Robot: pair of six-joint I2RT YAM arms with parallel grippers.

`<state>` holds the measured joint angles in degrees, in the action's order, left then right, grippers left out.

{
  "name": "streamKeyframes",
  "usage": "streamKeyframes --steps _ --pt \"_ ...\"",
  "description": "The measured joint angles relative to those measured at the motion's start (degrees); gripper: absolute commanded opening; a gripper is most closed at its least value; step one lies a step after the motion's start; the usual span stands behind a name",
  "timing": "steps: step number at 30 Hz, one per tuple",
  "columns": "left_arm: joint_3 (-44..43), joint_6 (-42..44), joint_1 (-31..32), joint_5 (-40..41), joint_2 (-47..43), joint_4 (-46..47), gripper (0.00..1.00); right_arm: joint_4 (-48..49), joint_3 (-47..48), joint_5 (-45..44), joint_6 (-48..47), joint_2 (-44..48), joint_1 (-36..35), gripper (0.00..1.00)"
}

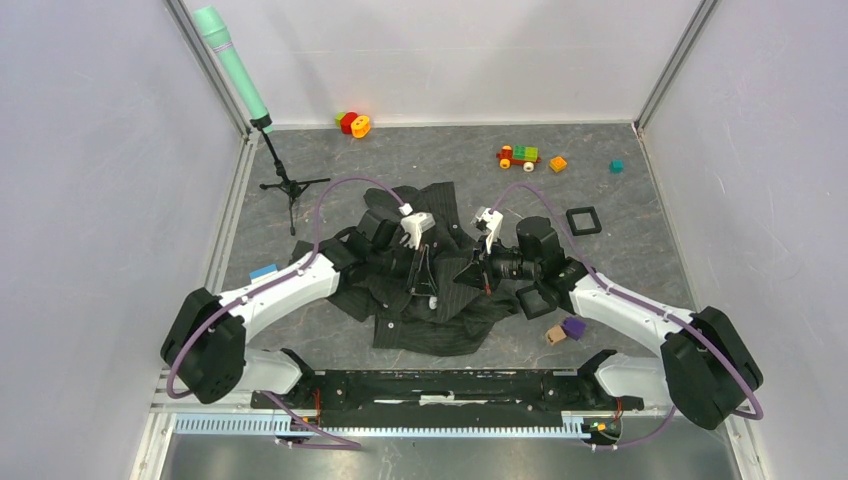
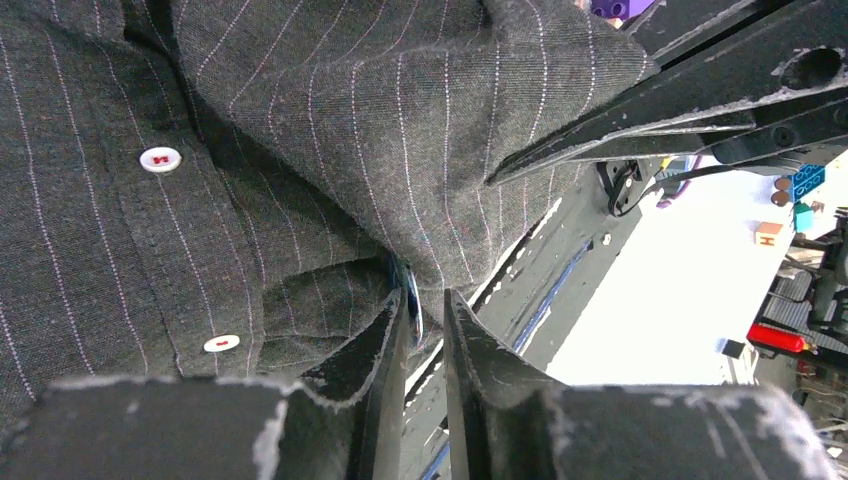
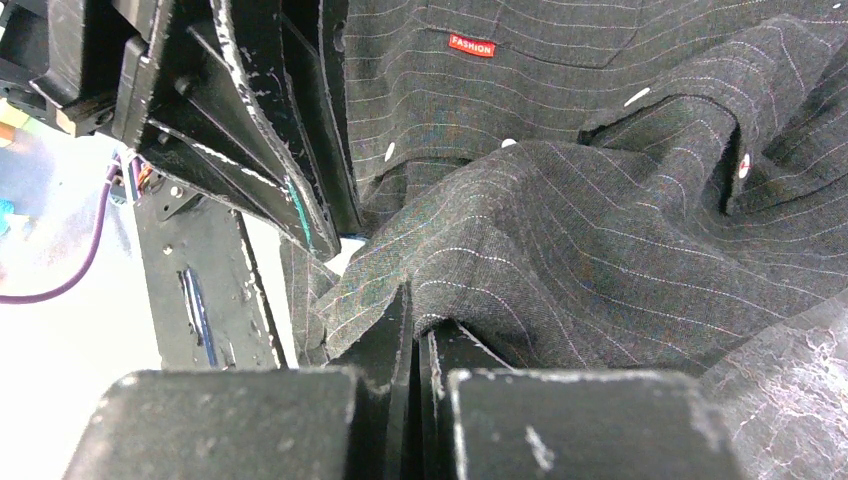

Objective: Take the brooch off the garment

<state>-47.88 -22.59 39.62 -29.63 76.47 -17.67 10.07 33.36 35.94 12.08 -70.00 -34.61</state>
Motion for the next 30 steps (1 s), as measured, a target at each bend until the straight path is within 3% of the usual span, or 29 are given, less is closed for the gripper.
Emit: streamKeyframes --steps 13,16,22,23,26,30 --pt "-1.4 0.0 0.0 4.3 4.1 -2.9 0.25 -0.3 0.0 0.0 0.0 -0.1 0.0 0.00" --pt "-1.7 0.0 0.0 5.4 4.1 -2.8 0.04 -0.3 0.0 0.0 0.0 -0.1 0.0 0.00" --pt "-1.7 0.0 0.0 5.6 4.1 -1.9 0.02 -0.3 0.0 0.0 0.0 -0.1 0.0 0.00" --pt "-1.7 0.0 0.0 5.6 4.1 -1.9 0.02 -0.3 0.0 0.0 0.1 -0.1 0.0 0.00" --pt "-1.7 0.0 0.0 5.4 4.1 -1.9 0.22 -0.3 -0.2 0.0 0.3 -0.1 0.0 0.00" --pt "-2.4 0.2 0.0 4.8 5.2 -2.2 0.25 -0.5 -0.5 0.0 0.3 -0.1 0.0 0.00"
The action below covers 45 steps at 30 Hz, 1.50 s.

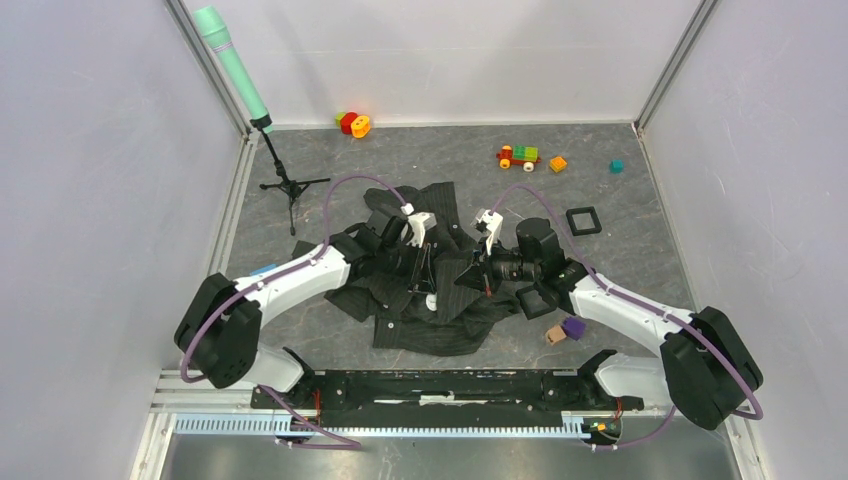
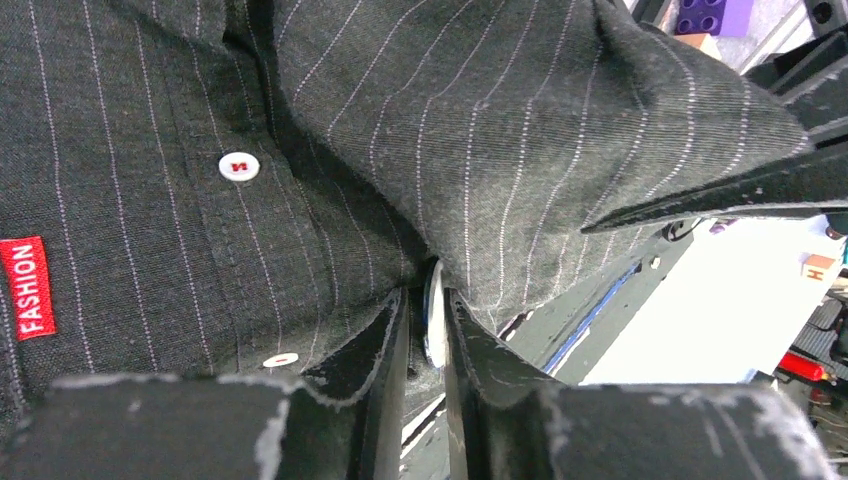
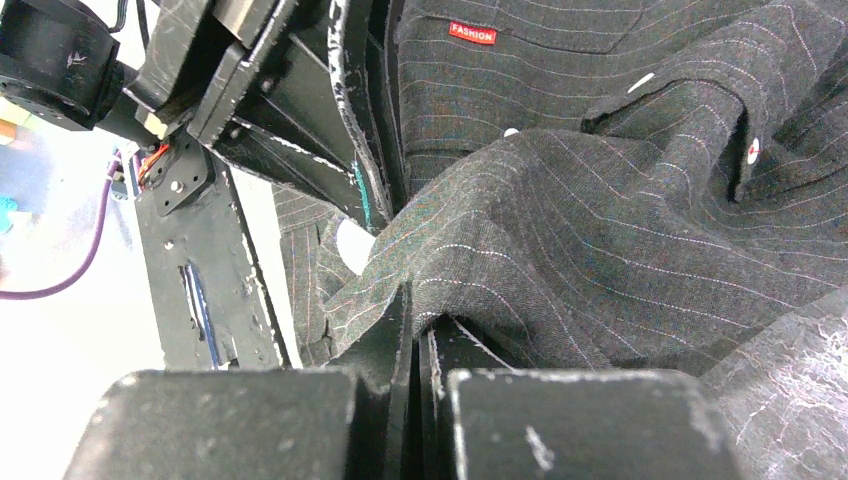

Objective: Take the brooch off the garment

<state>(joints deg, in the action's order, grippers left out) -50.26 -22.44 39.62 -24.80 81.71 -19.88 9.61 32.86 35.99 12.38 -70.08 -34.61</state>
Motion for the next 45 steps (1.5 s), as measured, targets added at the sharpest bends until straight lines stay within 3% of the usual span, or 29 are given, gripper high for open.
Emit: streamKeyframes --steps 6,11,18,29,35,40,42,45 --pt "-0.5 0.0 0.3 0.5 1.6 -1.3 0.20 0.0 0.0 0.0 0.1 0.1 0.0 0.00" --pt "-0.7 0.3 1.0 0.5 2.4 -1.8 0.03 0.0 0.0 0.0 0.2 0.1 0.0 0.00" --pt "-1.2 1.1 1.0 2.2 1.8 -2.4 0.02 -0.6 0.0 -0.2 0.6 0.1 0.0 0.00" --pt "-2.6 0.3 4.8 23.1 -3.8 1.2 0.02 3.3 -1.6 -2.2 8.5 -1.4 -5.1 0.00" --pt "1.9 0.0 6.0 32.9 -9.7 10.7 0.02 10.7 -3.5 -5.0 15.0 -1.1 -6.3 0.00" --pt "9.2 -0.3 6.5 36.5 -13.4 21.4 0.02 18.9 -9.0 -9.1 21.6 3.7 -6.3 0.00" --pt "12.9 -0.5 6.6 37.0 -14.1 26.9 0.02 22.6 -11.5 -10.3 24.4 5.2 -6.3 0.06" --pt "17.6 -0.9 6.7 37.0 -14.4 35.3 0.02 26.0 -13.4 -10.8 27.6 4.6 -6.7 0.29"
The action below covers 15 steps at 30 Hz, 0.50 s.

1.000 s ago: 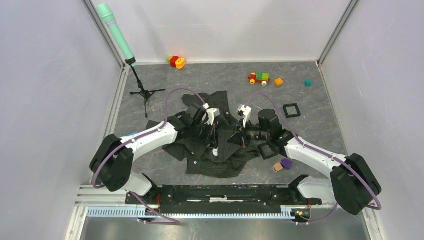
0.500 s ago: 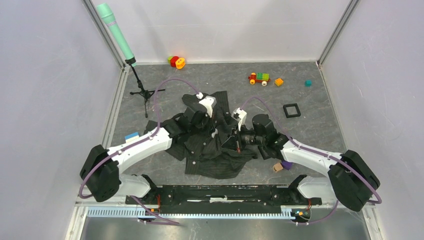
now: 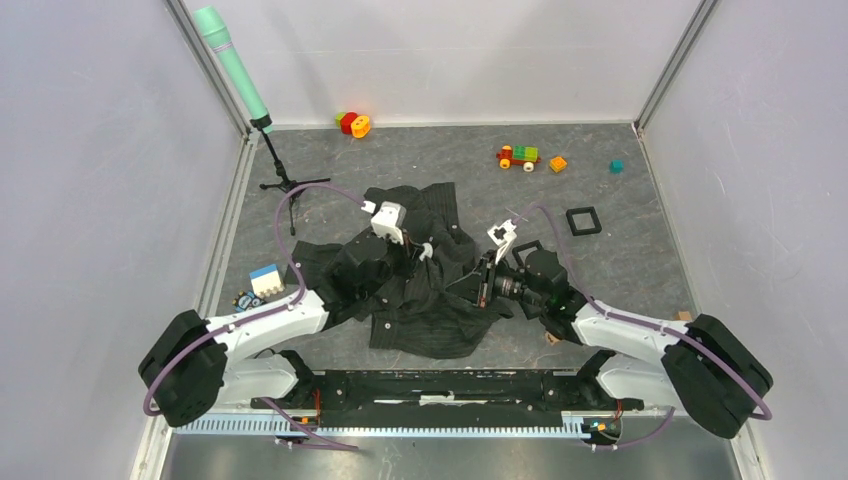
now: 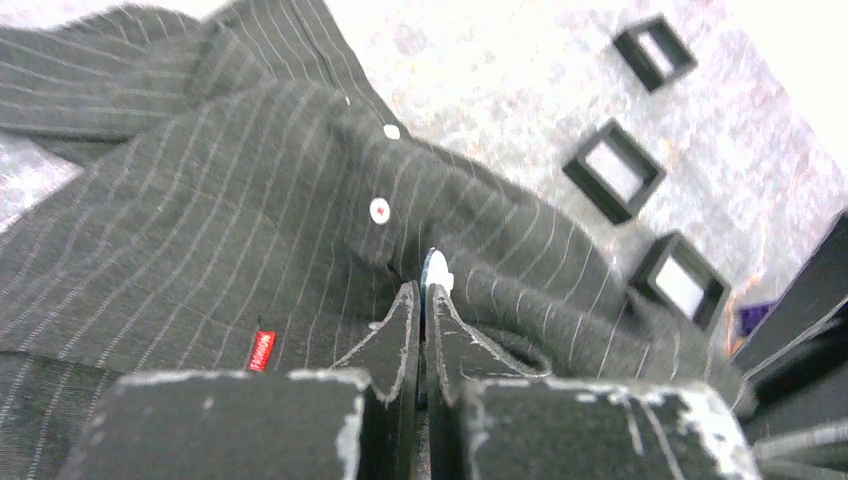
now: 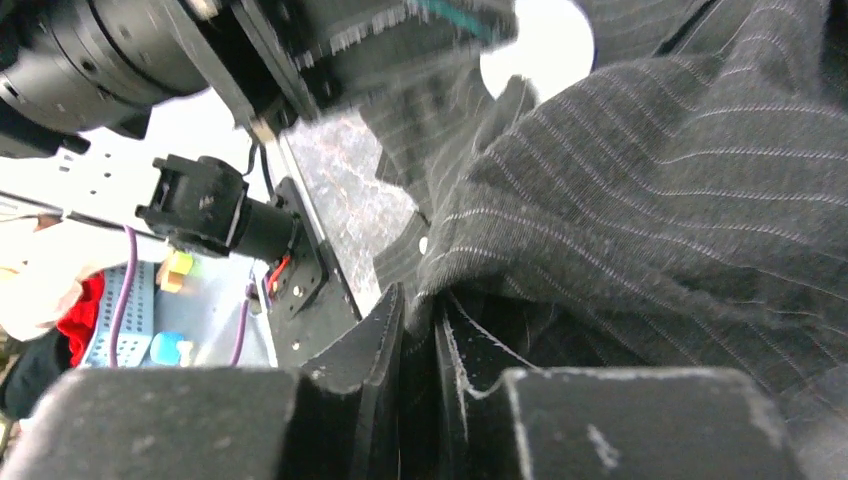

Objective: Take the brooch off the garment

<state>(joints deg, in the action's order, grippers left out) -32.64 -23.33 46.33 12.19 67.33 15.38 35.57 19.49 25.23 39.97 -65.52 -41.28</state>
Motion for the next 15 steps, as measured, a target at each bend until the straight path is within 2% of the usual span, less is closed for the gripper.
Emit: streamKeyframes --steps 6,8,12,15 --pt "1.2 -2.5 -2.5 0.4 0.0 9.6 0.02 1.9 -3.4 0.3 4.2 -1.1 -0.5 0.69" --pt "1.2 -4.7 -5.2 -2.0 0.0 12.7 0.02 0.2 -3.4 -0.7 3.9 -0.1 0.0 0.79" --pt "1.2 -9.2 -9.6 -8.1 -0.1 18.2 0.02 -4.6 -1.9 -5.4 2.0 4.7 1.3 0.90" --pt "1.2 -12.0 -10.6 -12.5 -0.9 22.1 0.02 -8.4 1.4 -9.5 -0.1 7.6 1.9 0.90"
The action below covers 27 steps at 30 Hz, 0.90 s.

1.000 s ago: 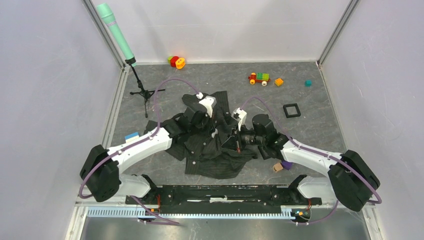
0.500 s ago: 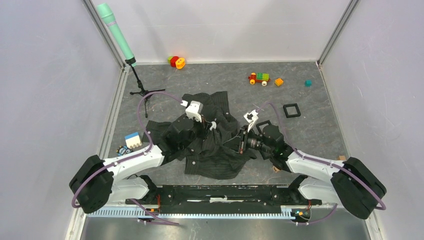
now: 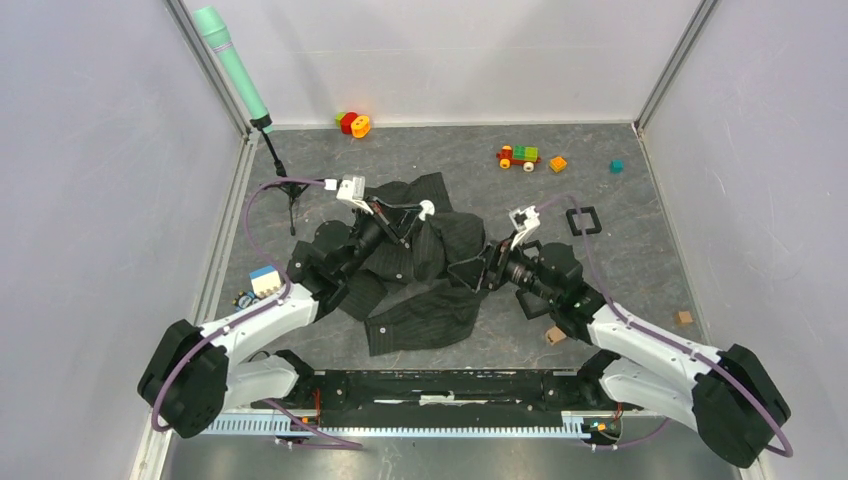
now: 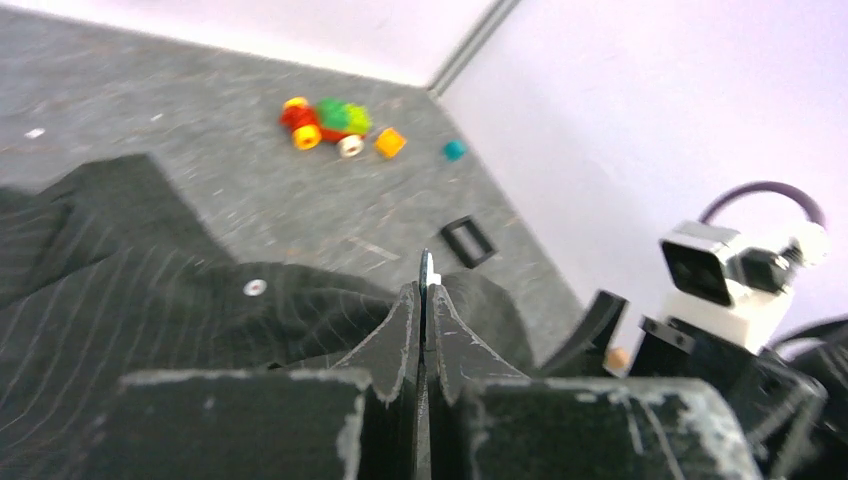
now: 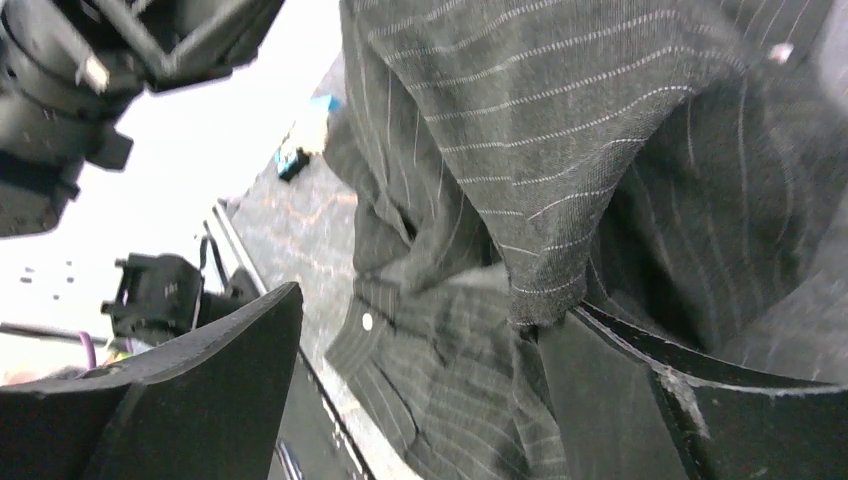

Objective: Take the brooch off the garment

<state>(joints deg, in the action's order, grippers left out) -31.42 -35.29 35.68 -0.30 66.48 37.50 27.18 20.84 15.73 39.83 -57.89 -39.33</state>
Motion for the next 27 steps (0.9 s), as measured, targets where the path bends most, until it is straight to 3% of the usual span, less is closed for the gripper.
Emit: streamKeyframes --steps 5,7,9,16,21,27 --pt "0.3 -3.5 -0.3 -4.1 -2.7 5.8 0.02 -2.4 6.6 -3.0 -2.2 1.7 1.6 0.89" --pt "1.0 -5.1 -0.5 -4.9 -3.8 8.2 0.02 -1.3 7.7 -3.3 -2.0 1.7 1.9 0.80" --pt "1.6 -6.9 -0.7 -5.8 -4.5 10.1 0.02 0.9 7.8 -3.6 -0.8 1.6 1.9 0.79" --pt "3.6 -13.0 -0.7 -6.9 -5.0 17.8 0.02 18.9 4.3 -3.7 9.6 -4.5 1.7 0.74" --pt "3.7 -14.7 -0.7 -7.6 -4.3 20.7 0.02 30.7 4.3 -2.4 16.0 -12.1 0.0 0.62" --pt "4.9 -15.6 -0.7 -7.8 -4.1 23.0 0.02 36.8 7.1 -2.3 18.0 -15.8 -1.5 0.61"
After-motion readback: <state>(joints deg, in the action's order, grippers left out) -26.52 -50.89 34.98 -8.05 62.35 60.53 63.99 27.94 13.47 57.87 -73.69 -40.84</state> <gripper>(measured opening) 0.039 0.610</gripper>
